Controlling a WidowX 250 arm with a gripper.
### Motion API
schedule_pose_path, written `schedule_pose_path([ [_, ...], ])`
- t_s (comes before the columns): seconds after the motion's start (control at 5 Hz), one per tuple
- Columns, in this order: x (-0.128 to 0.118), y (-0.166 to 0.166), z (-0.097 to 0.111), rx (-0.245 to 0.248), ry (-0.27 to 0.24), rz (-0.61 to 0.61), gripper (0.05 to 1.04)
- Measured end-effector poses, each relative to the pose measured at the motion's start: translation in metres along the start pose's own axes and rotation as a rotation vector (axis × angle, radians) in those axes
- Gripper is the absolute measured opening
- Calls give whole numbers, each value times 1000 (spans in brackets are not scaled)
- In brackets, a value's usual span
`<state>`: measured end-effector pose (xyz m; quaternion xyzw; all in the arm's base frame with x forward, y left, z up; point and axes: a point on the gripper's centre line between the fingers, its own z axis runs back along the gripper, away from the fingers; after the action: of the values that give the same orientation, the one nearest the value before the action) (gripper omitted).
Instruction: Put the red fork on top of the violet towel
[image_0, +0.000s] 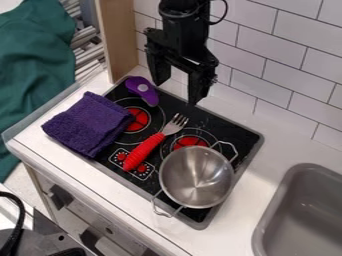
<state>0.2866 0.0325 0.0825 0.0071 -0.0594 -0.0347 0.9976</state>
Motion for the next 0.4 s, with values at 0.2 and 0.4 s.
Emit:
schedule_pose_path([
  [0.2,-5,-1,-9,-9,26,-5,1001],
  [0.4,-17,9,-25,-34,1,-17,1001],
])
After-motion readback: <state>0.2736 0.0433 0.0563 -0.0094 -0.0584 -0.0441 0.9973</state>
